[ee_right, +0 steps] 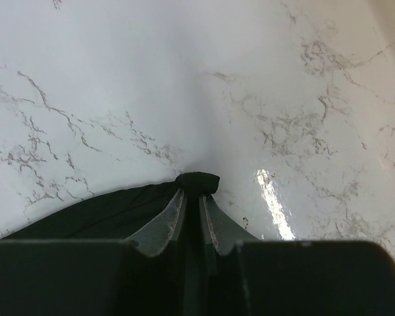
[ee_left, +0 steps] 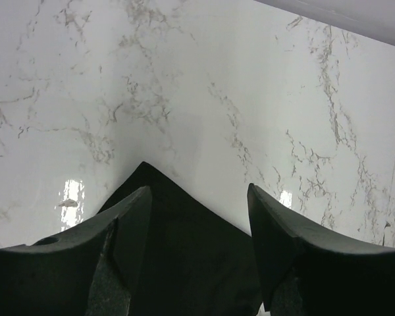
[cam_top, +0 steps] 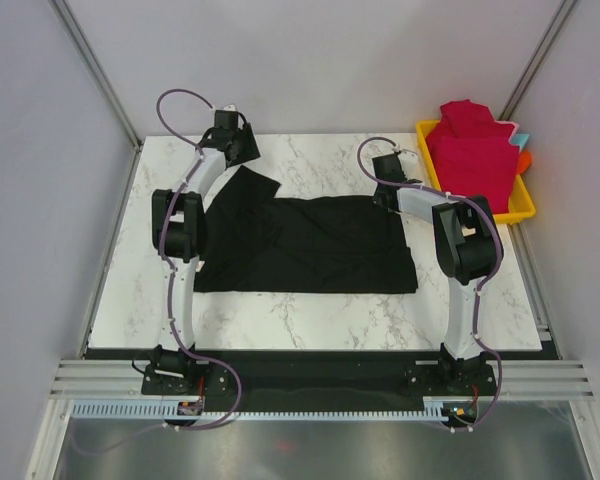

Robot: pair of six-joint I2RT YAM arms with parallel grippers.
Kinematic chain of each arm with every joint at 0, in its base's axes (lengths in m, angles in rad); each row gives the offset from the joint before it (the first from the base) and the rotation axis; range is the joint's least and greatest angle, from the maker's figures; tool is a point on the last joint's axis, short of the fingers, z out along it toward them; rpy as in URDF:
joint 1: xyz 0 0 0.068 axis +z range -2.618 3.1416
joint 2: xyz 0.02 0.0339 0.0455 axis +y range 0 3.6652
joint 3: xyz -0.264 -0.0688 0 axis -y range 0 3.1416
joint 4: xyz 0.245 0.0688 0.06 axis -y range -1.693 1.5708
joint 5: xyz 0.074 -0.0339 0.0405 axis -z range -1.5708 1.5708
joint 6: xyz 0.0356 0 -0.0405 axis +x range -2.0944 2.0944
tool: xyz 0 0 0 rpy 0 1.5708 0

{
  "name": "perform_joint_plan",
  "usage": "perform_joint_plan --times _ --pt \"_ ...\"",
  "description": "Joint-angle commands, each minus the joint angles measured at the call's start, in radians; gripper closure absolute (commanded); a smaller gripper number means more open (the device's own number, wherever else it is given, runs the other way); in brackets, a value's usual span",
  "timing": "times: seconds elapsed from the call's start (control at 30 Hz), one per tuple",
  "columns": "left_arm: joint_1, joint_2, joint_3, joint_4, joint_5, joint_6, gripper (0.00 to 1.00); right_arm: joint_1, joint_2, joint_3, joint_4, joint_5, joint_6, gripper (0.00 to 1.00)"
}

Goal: Fold and stack the t-shirts
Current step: Fold the tshirt

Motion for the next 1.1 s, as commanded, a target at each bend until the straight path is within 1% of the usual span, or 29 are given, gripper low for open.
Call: perform_joint_plan --times 0.0,0.13,0.2,0.3,0.37,0.43,0.53,0.57,0.6,0.83,0.9,0.93,1.03,1.07 --pt "0.003 0.04 0.083 -0.06 -0.058 0.085 0.34 -0.003 0.01 0.019 -0.001 -0.025 0.014 0.82" --pt "-0.001 0.085 0.146 -0.11 -0.091 0.051 0.34 -0.001 0.001 0.013 0.001 -0.03 0.015 0.82" --pt "-0.005 0.103 0.148 -0.118 -0.102 0.045 0.34 -0.001 0.002 0.013 0.002 -0.031 0.018 0.81" --pt "-0.016 0.125 0.16 -0.133 -0.148 0.04 0.32 -0.001 0.004 0.015 0.004 -0.034 0.018 0.81" --pt "-0.019 0.152 0.21 -0.164 -0.179 0.034 0.32 -0.001 0.002 0.015 0.004 -0.036 0.018 0.8" --pt "-0.02 0.158 0.218 -0.175 -0.176 0.037 0.32 -0.003 0.002 0.016 0.002 -0.036 0.018 0.8" --pt "-0.02 0.166 0.226 -0.181 -0.165 0.042 0.42 -0.001 0.002 0.015 0.004 -0.034 0.017 0.8" --pt "-0.02 0.171 0.241 -0.184 -0.162 0.043 0.47 -0.003 0.001 0.016 0.002 -0.034 0.018 0.8" --pt "-0.02 0.175 0.247 -0.189 -0.162 0.045 0.5 -0.004 -0.001 0.015 0.004 -0.033 0.02 0.8" --pt "-0.024 0.191 0.276 -0.204 -0.151 0.052 0.59 -0.003 -0.002 0.013 0.004 -0.033 0.018 0.8" --pt "-0.022 0.206 0.301 -0.219 -0.147 0.054 0.66 -0.004 -0.001 0.012 0.004 -0.033 0.018 0.8" --pt "-0.022 0.211 0.318 -0.228 -0.141 0.059 0.72 -0.004 -0.001 0.011 0.002 -0.033 0.02 0.8" --pt "-0.024 0.218 0.327 -0.229 -0.115 0.068 0.78 -0.006 -0.002 0.012 0.004 -0.036 0.02 0.8" --pt "-0.024 0.223 0.335 -0.23 -0.102 0.074 0.89 -0.007 -0.002 0.011 0.002 -0.034 0.02 0.8"
